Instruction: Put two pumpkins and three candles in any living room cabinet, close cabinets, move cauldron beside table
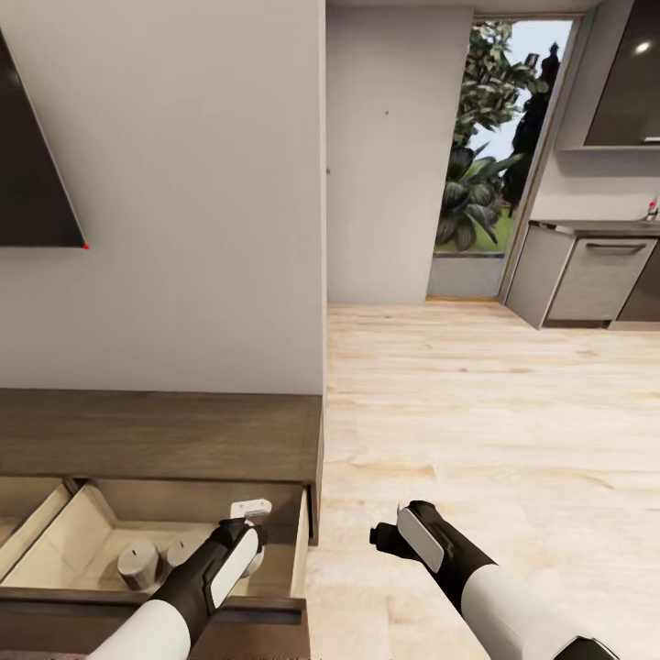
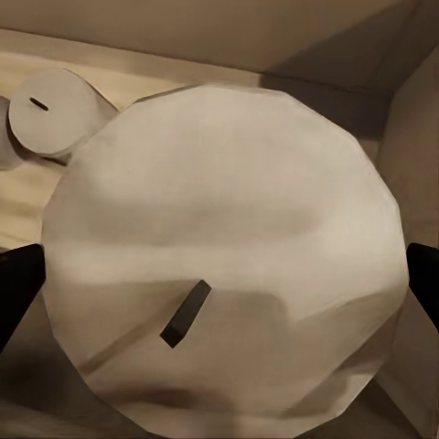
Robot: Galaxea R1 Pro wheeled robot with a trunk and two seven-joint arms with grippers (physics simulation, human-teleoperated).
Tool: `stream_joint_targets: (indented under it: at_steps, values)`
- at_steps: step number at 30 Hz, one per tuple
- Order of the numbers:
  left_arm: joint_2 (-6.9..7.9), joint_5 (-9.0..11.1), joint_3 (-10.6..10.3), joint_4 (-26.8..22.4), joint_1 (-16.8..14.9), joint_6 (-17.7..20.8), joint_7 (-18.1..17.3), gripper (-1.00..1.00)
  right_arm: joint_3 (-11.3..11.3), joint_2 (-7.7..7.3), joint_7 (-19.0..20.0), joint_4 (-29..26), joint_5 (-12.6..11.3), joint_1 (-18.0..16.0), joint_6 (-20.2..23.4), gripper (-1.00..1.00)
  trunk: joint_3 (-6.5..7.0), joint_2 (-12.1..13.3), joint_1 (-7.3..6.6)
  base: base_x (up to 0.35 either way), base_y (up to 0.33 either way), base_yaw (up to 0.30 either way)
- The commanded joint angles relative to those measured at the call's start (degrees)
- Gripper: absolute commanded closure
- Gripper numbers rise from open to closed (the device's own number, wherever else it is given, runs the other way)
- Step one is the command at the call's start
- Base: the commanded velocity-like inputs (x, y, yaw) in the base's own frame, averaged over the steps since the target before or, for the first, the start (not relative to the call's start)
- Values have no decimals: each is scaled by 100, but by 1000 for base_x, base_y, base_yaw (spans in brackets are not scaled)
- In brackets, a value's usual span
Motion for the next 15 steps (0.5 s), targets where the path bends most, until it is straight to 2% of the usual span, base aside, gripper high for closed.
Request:
stream_joint_targets:
  at_steps: [1,15]
  values:
    - [5,52,-27,-9,-7,8,51,100,34,-4,-56,-9,-60,-5,5,-100,-24,-44,22,0,0,0]
    - [7,136,-18,-9,-6,15,31,100,34,-4,-57,-10,-58,-5,3,-100,-275,-606,329,0,0,0]
